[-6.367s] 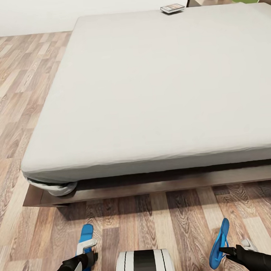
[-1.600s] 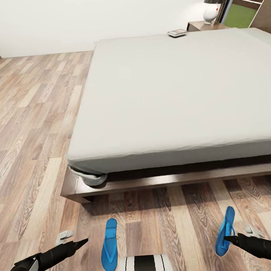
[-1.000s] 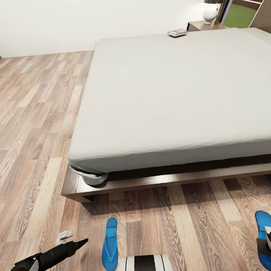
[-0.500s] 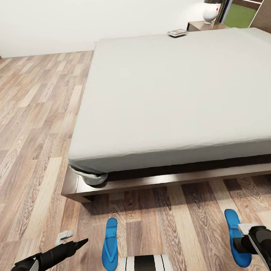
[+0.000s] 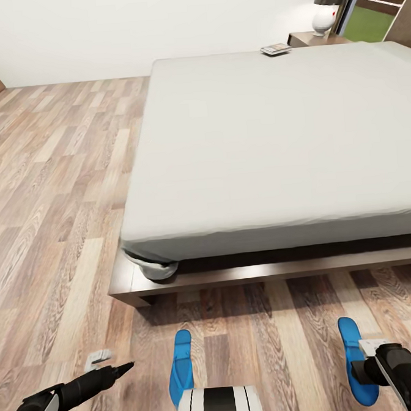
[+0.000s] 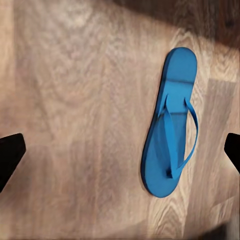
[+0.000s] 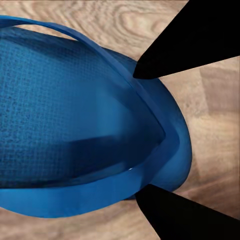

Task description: In the bedroom, move the book from the bed onto either nightstand, and place the two sandals side by side next to the bed.

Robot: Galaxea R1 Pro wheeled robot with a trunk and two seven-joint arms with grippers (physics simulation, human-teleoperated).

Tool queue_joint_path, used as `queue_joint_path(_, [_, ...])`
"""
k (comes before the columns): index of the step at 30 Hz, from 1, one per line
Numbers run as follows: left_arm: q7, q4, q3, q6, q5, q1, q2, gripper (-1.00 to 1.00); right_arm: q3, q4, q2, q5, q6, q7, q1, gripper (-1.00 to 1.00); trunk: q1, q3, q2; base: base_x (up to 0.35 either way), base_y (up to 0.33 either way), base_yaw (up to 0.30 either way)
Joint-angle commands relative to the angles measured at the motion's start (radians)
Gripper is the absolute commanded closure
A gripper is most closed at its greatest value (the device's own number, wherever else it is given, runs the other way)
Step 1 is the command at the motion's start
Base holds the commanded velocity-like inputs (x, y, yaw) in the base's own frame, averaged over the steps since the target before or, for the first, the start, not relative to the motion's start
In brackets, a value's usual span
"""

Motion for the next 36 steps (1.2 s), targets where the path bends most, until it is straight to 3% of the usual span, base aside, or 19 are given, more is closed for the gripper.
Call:
queue_joint_path(1, [-0.002, 0.001, 0.001, 0.010, 0.008, 0.000, 0.000, -1.00, -0.003, -0.001, 0.000, 0.008, 0.003, 0.009, 0.000, 1.00, 0.000, -0.001, 0.000, 0.000, 0.287, 0.000])
queue_joint_path(13, [-0.001, 0.001, 0.001, 0.009, 0.008, 0.000, 0.000, -1.00, -0.001, -0.001, 0.002, 0.002, -0.059, 0.032, 0.000, 1.00, 0.000, -0.001, 0.000, 0.000, 0.288, 0.000])
queue_joint_path(15, [-0.001, 0.001, 0.001, 0.009, 0.008, 0.000, 0.000, -1.00, -0.002, -0.001, 0.000, -0.006, -0.060, 0.127, 0.000, 1.00, 0.000, -0.001, 0.000, 0.000, 0.288, 0.000])
queue_joint_path(17, [-0.001, 0.001, 0.001, 0.009, 0.008, 0.000, 0.000, -1.00, -0.003, -0.001, -0.001, -0.008, -0.060, 0.296, 0.000, 1.00, 0.000, -0.001, 0.000, 0.000, 0.289, 0.000])
queue_joint_path(18, [-0.001, 0.001, 0.001, 0.009, 0.008, 0.000, 0.000, -1.00, -0.003, -0.001, -0.001, -0.008, -0.061, 0.338, 0.000, 1.00, 0.000, -0.001, 0.000, 0.000, 0.289, 0.000])
queue_joint_path(20, [-0.001, 0.001, 0.001, 0.009, 0.008, 0.000, 0.000, -1.00, -0.003, -0.003, -0.001, -0.005, -0.061, 0.388, 0.000, 1.00, 0.000, -0.001, 0.000, 0.000, 0.289, 0.000])
queue_joint_path(23, [-0.001, 0.001, 0.001, 0.009, 0.008, 0.000, 0.000, -1.00, -0.004, -0.006, 0.000, -0.002, -0.062, 0.399, 0.000, 1.00, 0.000, -0.001, 0.000, 0.000, 0.289, 0.000])
queue_joint_path(26, [-0.001, 0.001, 0.001, 0.009, 0.008, 0.000, 0.000, -1.00, -0.004, -0.007, 0.000, -0.001, -0.060, 0.352, 0.000, 1.00, 0.000, -0.001, 0.000, 0.000, 0.288, 0.000])
queue_joint_path(27, [-0.001, 0.001, 0.001, 0.009, 0.008, 0.000, 0.000, -1.00, -0.004, -0.008, 0.000, -0.001, -0.060, 0.307, 0.000, 1.00, 0.000, -0.001, 0.000, 0.000, 0.288, 0.000])
queue_joint_path(28, [-0.001, 0.001, 0.001, 0.009, 0.008, 0.000, 0.000, -1.00, -0.004, -0.007, 0.001, -0.001, -0.060, 0.194, 0.000, 1.00, 0.000, -0.001, 0.000, 0.000, 0.289, 0.000])
queue_joint_path(31, [-0.001, 0.001, 0.001, 0.009, 0.008, 0.000, 0.000, -1.00, -0.003, -0.007, 0.002, -0.001, -0.060, 0.072, 0.000, 1.00, 0.000, -0.001, 0.000, 0.000, 0.288, 0.000])
queue_joint_path(36, [-0.001, 0.001, 0.001, 0.009, 0.008, 0.000, 0.000, -1.00, -0.002, -0.006, 0.003, -0.001, -0.060, 0.041, 0.000, 1.00, 0.000, -0.001, 0.000, 0.000, 0.288, 0.000])
